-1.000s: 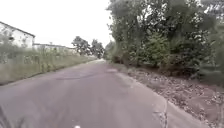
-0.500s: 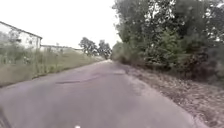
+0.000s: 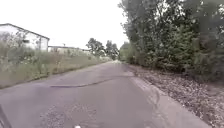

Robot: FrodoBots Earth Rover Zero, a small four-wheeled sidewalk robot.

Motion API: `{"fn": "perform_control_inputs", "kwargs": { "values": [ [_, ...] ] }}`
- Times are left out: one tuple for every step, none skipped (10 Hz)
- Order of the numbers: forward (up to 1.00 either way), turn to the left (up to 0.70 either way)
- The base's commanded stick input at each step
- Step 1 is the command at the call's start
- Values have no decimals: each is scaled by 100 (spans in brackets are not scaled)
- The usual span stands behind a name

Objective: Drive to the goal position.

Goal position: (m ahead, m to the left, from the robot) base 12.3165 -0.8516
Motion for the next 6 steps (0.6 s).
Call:
{"fn": "perform_control_inputs", "kwargs": {
  "values": [
    [100,-9],
    [100,-9],
    [100,-7],
    [100,-6],
    [100,-6],
    [100,-6]
  ]
}}
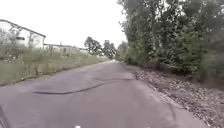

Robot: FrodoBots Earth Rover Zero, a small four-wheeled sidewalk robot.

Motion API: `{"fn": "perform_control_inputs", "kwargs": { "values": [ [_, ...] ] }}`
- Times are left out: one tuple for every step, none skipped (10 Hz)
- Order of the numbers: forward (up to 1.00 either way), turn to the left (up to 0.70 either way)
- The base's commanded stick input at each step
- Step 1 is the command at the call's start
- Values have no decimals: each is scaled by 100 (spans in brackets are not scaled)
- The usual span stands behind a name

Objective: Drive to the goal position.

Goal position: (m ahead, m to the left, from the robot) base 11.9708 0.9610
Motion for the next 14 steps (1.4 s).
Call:
{"fn": "perform_control_inputs", "kwargs": {
  "values": [
    [100,-6],
    [100,-6],
    [100,-6],
    [100,-1],
    [100,0],
    [100,0],
    [100,0],
    [100,0],
    [100,0],
    [100,0],
    [100,0],
    [100,0],
    [100,0],
    [100,0]
  ]
}}
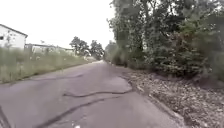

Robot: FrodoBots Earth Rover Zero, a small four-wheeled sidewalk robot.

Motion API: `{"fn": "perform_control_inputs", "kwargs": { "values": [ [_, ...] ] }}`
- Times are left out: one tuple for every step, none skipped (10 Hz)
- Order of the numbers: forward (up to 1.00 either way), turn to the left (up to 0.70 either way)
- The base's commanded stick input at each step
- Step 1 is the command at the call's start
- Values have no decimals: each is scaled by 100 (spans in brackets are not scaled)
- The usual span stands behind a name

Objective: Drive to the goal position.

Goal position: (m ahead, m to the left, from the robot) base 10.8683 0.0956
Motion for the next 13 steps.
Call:
{"fn": "perform_control_inputs", "kwargs": {
  "values": [
    [100,0],
    [100,0],
    [100,0],
    [100,0],
    [100,0],
    [100,0],
    [100,0],
    [100,0],
    [100,0],
    [100,-5],
    [100,-11],
    [100,-18],
    [100,-19]
  ]
}}
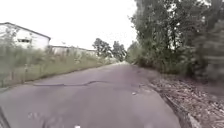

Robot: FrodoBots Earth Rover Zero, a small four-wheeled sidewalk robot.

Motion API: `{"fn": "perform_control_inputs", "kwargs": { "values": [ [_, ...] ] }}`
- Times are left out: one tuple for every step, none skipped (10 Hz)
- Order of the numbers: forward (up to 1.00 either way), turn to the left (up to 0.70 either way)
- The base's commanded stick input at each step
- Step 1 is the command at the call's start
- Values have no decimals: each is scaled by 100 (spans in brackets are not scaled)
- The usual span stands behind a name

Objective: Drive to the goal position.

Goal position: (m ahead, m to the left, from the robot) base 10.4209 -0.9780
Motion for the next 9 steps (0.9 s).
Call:
{"fn": "perform_control_inputs", "kwargs": {
  "values": [
    [100,-19],
    [100,-19],
    [100,-19],
    [100,-14],
    [100,-7],
    [100,-6],
    [100,-7],
    [100,-9],
    [100,-11]
  ]
}}
